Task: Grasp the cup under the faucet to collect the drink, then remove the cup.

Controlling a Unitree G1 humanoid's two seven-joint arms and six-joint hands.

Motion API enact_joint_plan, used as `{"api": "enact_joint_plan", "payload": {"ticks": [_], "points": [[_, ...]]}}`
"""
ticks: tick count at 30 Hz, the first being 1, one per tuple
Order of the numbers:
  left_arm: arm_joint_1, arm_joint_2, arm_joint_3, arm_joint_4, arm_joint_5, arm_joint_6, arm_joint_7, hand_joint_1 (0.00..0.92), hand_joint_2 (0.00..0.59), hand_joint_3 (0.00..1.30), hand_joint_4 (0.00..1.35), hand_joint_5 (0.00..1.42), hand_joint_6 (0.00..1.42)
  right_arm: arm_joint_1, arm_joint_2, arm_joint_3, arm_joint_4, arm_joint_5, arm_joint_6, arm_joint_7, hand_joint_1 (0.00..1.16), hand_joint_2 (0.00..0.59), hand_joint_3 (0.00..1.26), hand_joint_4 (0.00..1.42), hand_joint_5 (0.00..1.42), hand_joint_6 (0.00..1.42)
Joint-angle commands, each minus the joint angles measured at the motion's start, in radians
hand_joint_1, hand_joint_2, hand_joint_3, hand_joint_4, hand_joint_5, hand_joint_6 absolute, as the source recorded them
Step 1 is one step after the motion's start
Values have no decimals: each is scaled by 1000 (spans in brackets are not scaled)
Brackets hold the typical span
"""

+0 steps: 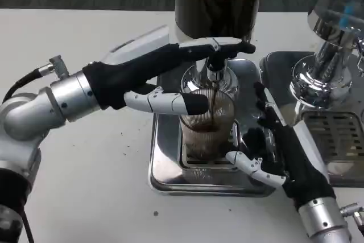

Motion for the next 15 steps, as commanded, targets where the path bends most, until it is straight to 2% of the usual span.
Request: {"api": "enact_joint_plan", "payload": {"ticks": [1, 9, 15], "points": [[32, 14, -20, 4, 32, 8, -25, 0, 110, 179, 104, 153, 118, -27, 8, 1, 43, 14, -44, -1, 656, 210, 0, 0, 39, 128], [36, 20, -18, -3, 32, 9, -24, 0, 110, 179, 104, 153, 118, -65, 34, 6, 125, 27, -99, 0, 648, 212, 0, 0, 39, 128], [39, 26, -16, -9, 32, 11, -22, 0, 110, 179, 104, 153, 118, -87, 43, 15, 157, 30, -112, 12, 632, 218, 0, 0, 28, 128]]}}
